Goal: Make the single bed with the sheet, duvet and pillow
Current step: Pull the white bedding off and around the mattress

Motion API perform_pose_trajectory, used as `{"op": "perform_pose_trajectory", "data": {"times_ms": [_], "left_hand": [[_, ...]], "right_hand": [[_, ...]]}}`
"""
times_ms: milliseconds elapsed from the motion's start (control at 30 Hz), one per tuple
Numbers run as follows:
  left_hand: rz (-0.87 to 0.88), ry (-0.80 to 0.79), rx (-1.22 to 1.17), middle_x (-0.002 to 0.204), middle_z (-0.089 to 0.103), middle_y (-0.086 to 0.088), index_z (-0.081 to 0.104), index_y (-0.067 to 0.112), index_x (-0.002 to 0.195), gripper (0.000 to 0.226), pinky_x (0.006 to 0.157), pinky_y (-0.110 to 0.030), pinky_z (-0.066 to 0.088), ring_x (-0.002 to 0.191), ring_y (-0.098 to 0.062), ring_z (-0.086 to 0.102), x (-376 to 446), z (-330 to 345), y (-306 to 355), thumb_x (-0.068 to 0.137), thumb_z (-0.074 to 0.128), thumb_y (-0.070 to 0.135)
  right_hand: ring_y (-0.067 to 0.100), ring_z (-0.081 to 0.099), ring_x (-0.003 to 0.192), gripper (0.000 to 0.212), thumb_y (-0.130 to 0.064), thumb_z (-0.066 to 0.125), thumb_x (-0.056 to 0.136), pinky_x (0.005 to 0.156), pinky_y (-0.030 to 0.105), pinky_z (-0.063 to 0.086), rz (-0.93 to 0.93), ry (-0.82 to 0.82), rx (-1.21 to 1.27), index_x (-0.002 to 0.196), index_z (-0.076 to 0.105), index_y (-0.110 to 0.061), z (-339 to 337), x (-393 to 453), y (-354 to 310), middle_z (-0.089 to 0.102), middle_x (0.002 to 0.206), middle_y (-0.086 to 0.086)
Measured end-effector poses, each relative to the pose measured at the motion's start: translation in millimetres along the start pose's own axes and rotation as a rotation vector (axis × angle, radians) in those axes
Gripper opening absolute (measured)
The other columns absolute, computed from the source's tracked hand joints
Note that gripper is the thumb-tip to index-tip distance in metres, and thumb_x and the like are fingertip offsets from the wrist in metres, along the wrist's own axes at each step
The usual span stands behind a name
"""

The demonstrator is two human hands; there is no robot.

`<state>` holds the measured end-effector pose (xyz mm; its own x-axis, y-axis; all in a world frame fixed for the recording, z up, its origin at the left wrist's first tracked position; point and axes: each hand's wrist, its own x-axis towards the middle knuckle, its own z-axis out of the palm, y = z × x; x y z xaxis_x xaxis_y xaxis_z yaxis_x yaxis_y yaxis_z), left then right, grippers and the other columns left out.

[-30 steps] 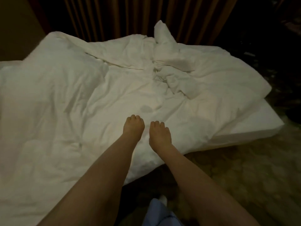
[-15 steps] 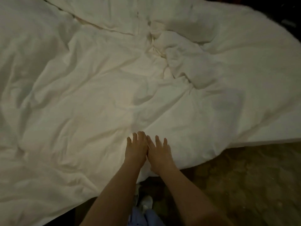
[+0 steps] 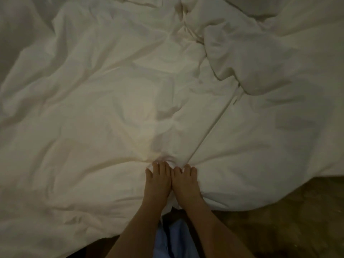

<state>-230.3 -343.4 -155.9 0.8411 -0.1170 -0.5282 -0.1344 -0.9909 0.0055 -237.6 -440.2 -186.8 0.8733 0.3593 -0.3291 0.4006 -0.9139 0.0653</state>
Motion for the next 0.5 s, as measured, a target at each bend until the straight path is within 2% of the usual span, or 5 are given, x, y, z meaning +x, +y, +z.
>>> {"op": "perform_pose_trajectory", "data": {"times_ms": [67, 200, 267, 400, 500], "left_hand": [[0.018, 0.12, -0.011, 0.069, 0.061, -0.013, 0.067, 0.005, 0.071, 0.047, 0.051, -0.031, 0.05, 0.061, -0.028, 0.062, -1, 3, 2, 0.031, 0.09, 0.014], [0.09, 0.151, -0.056, 0.05, 0.052, -0.007, 0.059, 0.012, 0.051, 0.046, 0.042, -0.021, 0.042, 0.042, -0.022, 0.053, -6, 7, 7, 0.017, 0.09, 0.01], [0.08, 0.095, -0.048, 0.061, 0.06, -0.007, 0.062, 0.012, 0.061, 0.037, 0.051, -0.022, 0.046, 0.053, -0.021, 0.06, -9, -4, 10, 0.039, 0.091, 0.016], [0.066, 0.108, -0.024, 0.084, 0.067, -0.003, 0.065, 0.016, 0.081, 0.009, 0.069, -0.022, 0.047, 0.079, -0.016, 0.065, -33, -47, 14, 0.08, 0.071, 0.022], [0.098, 0.086, 0.06, 0.112, 0.063, -0.005, 0.059, 0.015, 0.109, 0.024, 0.086, -0.029, 0.042, 0.106, -0.023, 0.059, -55, -112, 0, 0.098, 0.038, 0.018]], "right_hand": [[0.021, 0.053, 0.051, 0.033, -0.015, 0.087, 0.039, 0.054, 0.026, 0.046, -0.026, 0.035, 0.058, 0.057, 0.059, -0.018, -9, 1, 7, 0.052, 0.055, 0.001], [0.016, 0.052, 0.044, 0.039, -0.021, 0.089, 0.029, 0.046, 0.018, 0.043, -0.073, 0.044, 0.15, 0.05, 0.056, -0.02, -12, -4, 12, 0.053, 0.049, -0.001], [0.014, 0.051, 0.041, 0.041, -0.022, 0.09, 0.027, 0.044, 0.015, 0.041, -0.074, 0.022, 0.172, 0.048, 0.055, -0.022, -20, -11, 14, 0.052, 0.047, -0.002], [0.012, 0.048, 0.036, 0.037, -0.021, 0.089, 0.031, 0.04, 0.013, 0.034, -0.131, 0.039, 0.156, 0.044, 0.054, -0.023, -52, -27, 23, 0.049, 0.044, -0.004], [0.018, 0.052, 0.038, 0.012, -0.018, 0.065, 0.056, 0.04, 0.017, 0.035, -0.187, 0.269, 0.115, 0.049, 0.056, -0.021, -121, -27, 34, 0.051, 0.047, -0.001]]}}
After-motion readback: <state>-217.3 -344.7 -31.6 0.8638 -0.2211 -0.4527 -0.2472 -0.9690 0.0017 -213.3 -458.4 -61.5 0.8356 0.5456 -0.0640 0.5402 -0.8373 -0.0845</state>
